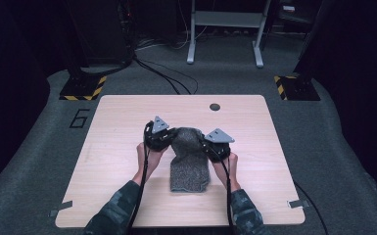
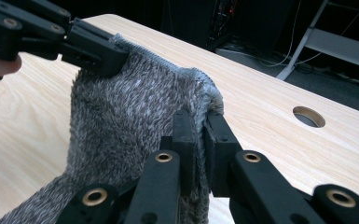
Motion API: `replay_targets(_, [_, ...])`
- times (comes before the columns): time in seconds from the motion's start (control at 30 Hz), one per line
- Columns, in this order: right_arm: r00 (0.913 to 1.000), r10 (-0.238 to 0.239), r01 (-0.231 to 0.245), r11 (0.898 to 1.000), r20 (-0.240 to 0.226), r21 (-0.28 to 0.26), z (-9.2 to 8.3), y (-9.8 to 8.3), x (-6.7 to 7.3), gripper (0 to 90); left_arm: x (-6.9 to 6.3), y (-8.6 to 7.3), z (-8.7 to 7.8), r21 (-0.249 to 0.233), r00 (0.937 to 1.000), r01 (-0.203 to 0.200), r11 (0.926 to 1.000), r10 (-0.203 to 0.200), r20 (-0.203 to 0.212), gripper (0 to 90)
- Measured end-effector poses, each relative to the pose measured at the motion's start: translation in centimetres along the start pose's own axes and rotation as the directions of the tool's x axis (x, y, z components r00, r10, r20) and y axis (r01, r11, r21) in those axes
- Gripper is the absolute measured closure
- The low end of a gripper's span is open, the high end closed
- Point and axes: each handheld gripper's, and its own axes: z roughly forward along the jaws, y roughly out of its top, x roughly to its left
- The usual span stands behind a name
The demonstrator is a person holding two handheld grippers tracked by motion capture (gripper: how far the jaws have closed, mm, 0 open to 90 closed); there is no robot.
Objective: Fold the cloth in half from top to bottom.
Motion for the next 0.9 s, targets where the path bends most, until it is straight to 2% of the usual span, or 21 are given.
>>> replay_targets(0.07, [0.9998,-0.019,0.019,1.000,-0.004,-0.005,-0.3,-0.1,0.0,84.1,-0.1,0.2,0.1,-0.008,1.0000,-0.008,0.9999,0.008,-0.004,82.6])
replay_targets(0.13, [0.9999,-0.012,0.012,1.000,0.000,-0.008,-0.3,-0.1,0.0,84.1,-0.1,0.6,0.3,0.000,0.9994,-0.034,0.9994,0.034,-0.007,82.5])
replay_targets(0.23, [0.9999,-0.007,0.007,1.000,0.009,-0.002,0.0,0.2,-0.4,84.1,0.4,1.4,1.2,0.012,0.9959,-0.090,0.9958,0.090,0.005,82.5])
replay_targets(0.33, [0.9998,0.002,-0.002,1.000,0.018,-0.015,0.5,0.3,-0.8,84.1,1.1,1.9,2.2,0.028,0.9950,-0.100,0.9946,0.100,0.003,82.5])
replay_targets(0.5, [0.9988,0.047,-0.047,0.999,0.012,-0.001,1.3,0.0,-1.5,84.1,1.4,1.9,2.8,0.061,0.9953,-0.096,0.9936,0.097,-0.012,82.3])
replay_targets(0.57, [0.9988,0.048,-0.048,0.999,0.005,0.001,1.3,0.0,-1.6,84.1,1.4,1.8,2.7,0.057,0.9969,-0.078,0.9953,0.078,-0.006,82.1])
replay_targets(0.7, [0.9990,0.044,-0.044,0.999,-0.008,-0.015,0.5,0.1,-1.5,84.1,0.7,1.6,1.6,0.034,0.9981,-0.062,0.9975,0.062,-0.001,82.2])
replay_targets(0.83, [0.9989,0.038,-0.039,0.999,-0.027,-0.034,-0.7,-0.3,-1.0,83.9,-0.1,0.7,0.5,0.015,0.9988,-0.043,0.9990,0.042,0.024,82.0])
replay_targets(0.9, [0.9988,0.034,-0.035,0.999,-0.034,-0.036,-1.1,-0.5,-0.7,83.9,-0.3,0.3,0.0,0.020,0.9985,-0.037,0.9991,0.036,0.042,81.8])
